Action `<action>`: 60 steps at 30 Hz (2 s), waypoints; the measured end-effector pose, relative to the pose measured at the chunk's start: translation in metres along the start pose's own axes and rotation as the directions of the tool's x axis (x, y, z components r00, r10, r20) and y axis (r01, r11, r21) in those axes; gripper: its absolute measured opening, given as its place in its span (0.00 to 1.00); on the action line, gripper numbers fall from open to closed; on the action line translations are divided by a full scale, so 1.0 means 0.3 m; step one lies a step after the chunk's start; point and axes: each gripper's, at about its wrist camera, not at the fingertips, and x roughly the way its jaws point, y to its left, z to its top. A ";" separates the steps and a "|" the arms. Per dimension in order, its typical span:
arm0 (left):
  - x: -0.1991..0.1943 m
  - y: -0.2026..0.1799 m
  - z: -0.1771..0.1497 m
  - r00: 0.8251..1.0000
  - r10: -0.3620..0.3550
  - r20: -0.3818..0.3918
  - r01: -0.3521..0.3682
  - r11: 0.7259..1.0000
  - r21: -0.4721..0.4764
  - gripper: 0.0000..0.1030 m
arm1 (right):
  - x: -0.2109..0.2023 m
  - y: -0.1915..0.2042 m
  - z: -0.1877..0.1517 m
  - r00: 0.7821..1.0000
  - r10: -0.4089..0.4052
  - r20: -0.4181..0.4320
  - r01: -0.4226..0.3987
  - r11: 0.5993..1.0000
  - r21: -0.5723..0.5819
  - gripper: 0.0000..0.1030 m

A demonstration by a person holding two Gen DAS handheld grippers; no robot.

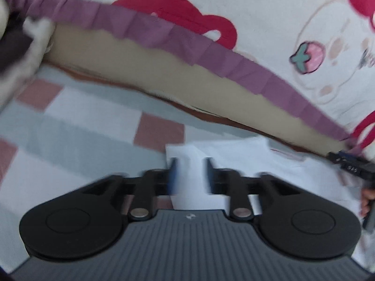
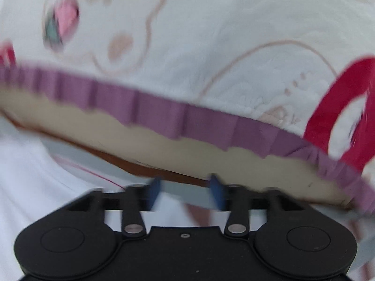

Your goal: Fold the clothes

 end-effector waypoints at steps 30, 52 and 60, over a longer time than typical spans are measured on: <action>-0.409 -0.028 -0.520 0.971 0.181 -0.157 -0.162 0.979 0.123 0.05 | -0.597 -0.245 -0.725 0.988 0.082 -0.130 -0.014 0.889 0.458 0.02; -0.437 -0.213 -0.416 0.981 0.161 -0.106 -0.135 0.965 0.224 0.44 | -0.408 -0.494 -0.702 0.975 0.209 -0.081 -0.049 0.550 0.834 0.53; -0.188 -0.397 -0.436 0.985 0.141 -0.103 -0.089 0.914 0.396 0.44 | -0.285 -0.373 -0.575 0.982 0.036 -0.187 0.117 0.661 0.741 0.05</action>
